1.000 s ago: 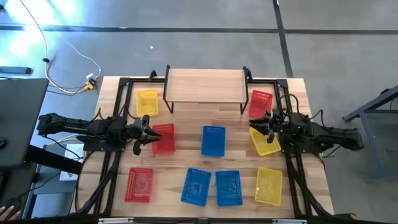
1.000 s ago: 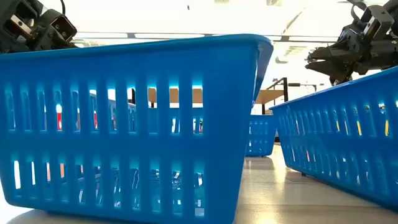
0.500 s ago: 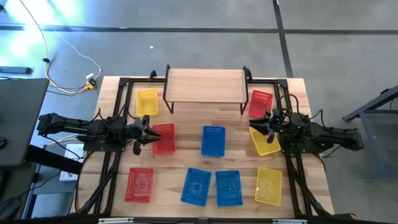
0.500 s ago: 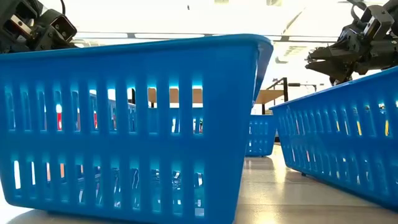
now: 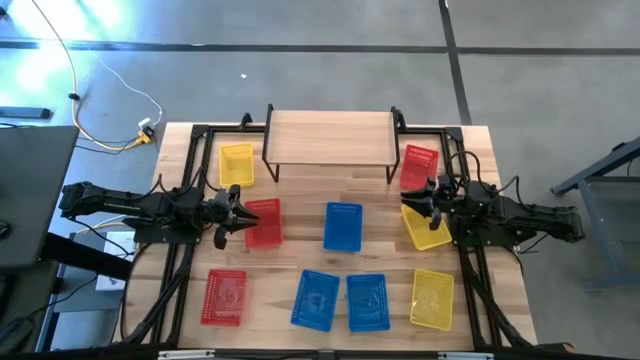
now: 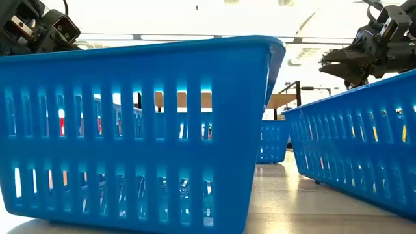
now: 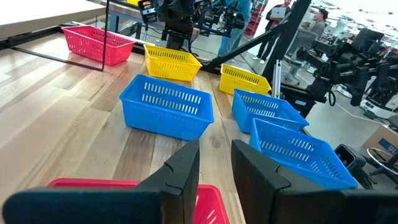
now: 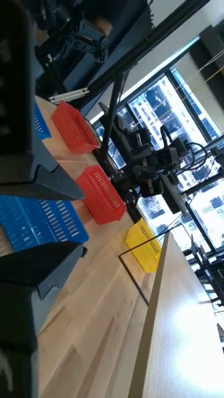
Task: Stack baskets on shelf by color
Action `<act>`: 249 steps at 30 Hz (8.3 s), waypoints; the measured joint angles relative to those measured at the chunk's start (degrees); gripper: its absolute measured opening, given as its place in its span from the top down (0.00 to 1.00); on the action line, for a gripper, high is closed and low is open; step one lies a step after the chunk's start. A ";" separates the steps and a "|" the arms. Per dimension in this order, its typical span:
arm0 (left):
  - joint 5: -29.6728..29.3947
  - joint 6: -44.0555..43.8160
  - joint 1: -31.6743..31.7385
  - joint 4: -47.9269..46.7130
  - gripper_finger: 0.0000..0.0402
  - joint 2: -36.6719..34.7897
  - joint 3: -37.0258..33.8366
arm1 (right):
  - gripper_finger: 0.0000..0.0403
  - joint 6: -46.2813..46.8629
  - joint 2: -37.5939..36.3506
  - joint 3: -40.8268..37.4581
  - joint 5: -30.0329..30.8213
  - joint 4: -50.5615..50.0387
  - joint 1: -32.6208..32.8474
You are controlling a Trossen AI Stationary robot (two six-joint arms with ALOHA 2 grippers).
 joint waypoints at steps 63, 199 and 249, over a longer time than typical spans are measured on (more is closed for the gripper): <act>-9.67 -5.19 0.00 0.02 0.79 0.01 0.00 | 0.74 21.33 0.01 0.01 -2.03 4.71 0.02; -10.99 -11.07 0.00 0.00 0.79 -0.01 0.00 | 0.99 33.93 106.66 71.61 0.43 -20.42 50.88; -17.39 -31.66 0.04 0.07 0.66 0.02 0.00 | 1.00 -39.12 63.00 71.59 30.97 -31.44 11.28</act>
